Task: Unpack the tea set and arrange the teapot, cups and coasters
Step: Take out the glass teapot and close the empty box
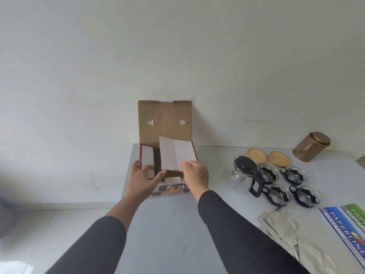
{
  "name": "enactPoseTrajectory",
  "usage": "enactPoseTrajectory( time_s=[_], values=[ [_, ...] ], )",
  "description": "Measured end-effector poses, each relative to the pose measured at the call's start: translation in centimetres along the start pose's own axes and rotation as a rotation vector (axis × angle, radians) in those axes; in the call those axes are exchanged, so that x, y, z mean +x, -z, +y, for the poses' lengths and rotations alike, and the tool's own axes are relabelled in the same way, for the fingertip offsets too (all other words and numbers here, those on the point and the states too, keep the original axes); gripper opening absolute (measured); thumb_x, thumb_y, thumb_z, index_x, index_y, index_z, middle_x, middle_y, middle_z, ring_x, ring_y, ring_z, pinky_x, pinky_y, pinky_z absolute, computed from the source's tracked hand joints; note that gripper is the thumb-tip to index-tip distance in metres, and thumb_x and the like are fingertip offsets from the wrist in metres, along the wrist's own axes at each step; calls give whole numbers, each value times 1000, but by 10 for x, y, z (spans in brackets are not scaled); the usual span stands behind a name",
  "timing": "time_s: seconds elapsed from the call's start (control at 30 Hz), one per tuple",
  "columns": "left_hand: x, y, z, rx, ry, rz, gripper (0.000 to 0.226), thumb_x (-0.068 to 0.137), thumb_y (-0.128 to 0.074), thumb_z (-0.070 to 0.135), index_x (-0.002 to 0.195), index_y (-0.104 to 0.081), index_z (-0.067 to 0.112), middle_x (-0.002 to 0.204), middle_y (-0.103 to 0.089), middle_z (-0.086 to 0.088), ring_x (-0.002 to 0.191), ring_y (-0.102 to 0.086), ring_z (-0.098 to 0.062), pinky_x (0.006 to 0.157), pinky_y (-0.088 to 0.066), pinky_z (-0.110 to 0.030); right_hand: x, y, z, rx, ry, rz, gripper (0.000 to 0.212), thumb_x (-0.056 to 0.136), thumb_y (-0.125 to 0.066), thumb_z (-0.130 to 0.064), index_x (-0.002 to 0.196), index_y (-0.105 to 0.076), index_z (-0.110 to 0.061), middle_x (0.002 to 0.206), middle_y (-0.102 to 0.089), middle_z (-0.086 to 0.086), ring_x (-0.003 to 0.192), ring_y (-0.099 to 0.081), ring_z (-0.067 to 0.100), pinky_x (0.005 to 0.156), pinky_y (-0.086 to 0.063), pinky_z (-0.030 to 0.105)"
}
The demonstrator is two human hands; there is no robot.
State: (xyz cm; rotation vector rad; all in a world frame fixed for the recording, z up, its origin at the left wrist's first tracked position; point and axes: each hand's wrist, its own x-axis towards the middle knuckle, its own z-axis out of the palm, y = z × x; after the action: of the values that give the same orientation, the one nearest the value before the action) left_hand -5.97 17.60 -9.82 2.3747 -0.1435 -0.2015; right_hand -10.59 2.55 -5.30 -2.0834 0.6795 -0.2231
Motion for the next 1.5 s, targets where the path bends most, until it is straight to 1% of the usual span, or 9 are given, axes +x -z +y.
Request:
enactPoseTrajectory(
  time_s=[0.13, 0.3, 0.47, 0.6, 0.8, 0.93, 1.1, 1.33, 1.5],
  values=[
    [8, -1, -1, -38, -29, -17, 46, 85, -57, 48, 123, -58, 22, 153, -17, -4, 140, -26, -24, 110, -32, -38, 5, 1, 1, -188, -19, -86, 26, 78, -36, -38, 59, -46, -23, 75, -51, -2, 83, -43, 21, 70, -32, 30],
    [29, 9, 8, -186, 27, -12, 41, 80, -42, 37, 99, -68, 10, 148, -33, -5, 140, -23, -23, 107, -29, -36, 33, 15, 3, -141, -100, -92, 28, 88, -47, -26, 110, -64, -20, 111, -64, -3, 104, -55, 20, 94, -42, 33],
    [65, 16, 14, -47, 74, 106, 17, 90, -52, 25, 91, -59, 9, 139, -44, -8, 121, -44, -27, 100, -42, -40, 69, 18, -2, 9, -105, -9, 29, 88, -49, -20, 111, -63, -11, 114, -64, 5, 102, -58, 22, 79, -43, 25],
    [92, 26, 37, -217, 179, 149, 30, 92, -52, 25, 119, -46, 11, 129, -50, -7, 102, -46, -21, 87, -41, -34, 102, 16, -11, 99, -121, -43, 38, 88, -52, -24, 125, -52, -12, 123, -57, 2, 100, -52, 18, 81, -41, 26],
    [124, 25, 49, -581, 241, 122, 52, 89, -43, 40, 135, -34, 18, 135, -46, -5, 118, -45, -25, 91, -33, -33, 132, 18, -19, 351, -176, -121, 58, 90, -52, -31, 143, -33, -17, 139, -46, 2, 124, -44, 20, 92, -32, 29],
    [129, 22, 47, -737, 256, 186, 73, 76, -45, 48, 144, -25, 27, 139, -44, -4, 128, -41, -26, 105, -30, -39, 140, 22, -19, 397, -163, -169, 61, 90, -54, -30, 145, -29, -18, 132, -46, 1, 108, -40, 13, 91, -31, 29],
    [118, 18, 47, -818, 148, 248, 44, 81, -45, 30, 124, -45, 21, 102, -55, 15, 103, -52, -9, 95, -35, -32, 137, 24, -14, 372, -84, -190, 49, 91, -53, -22, 138, -40, -21, 114, -49, -2, 102, -45, 14, 87, -34, 28],
    [89, 22, 29, -432, 137, 311, 30, 93, -51, 16, 121, -53, 27, 136, -46, -5, 123, -47, -26, 101, -39, -40, 112, 25, 0, 335, 1, -80, 33, 90, -48, -7, 119, -57, -22, 119, -58, -1, 109, -55, 18, 83, -43, 23],
    [59, 36, 15, -236, 40, 224, 32, 95, -49, 13, 123, -58, 27, 132, -48, -10, 118, -50, -30, 94, -44, -35, 84, 23, 18, 291, 43, -2, 59, 79, -44, 21, 100, -65, -31, 116, -62, 4, 107, -59, 19, 80, -49, 17]
  ],
)
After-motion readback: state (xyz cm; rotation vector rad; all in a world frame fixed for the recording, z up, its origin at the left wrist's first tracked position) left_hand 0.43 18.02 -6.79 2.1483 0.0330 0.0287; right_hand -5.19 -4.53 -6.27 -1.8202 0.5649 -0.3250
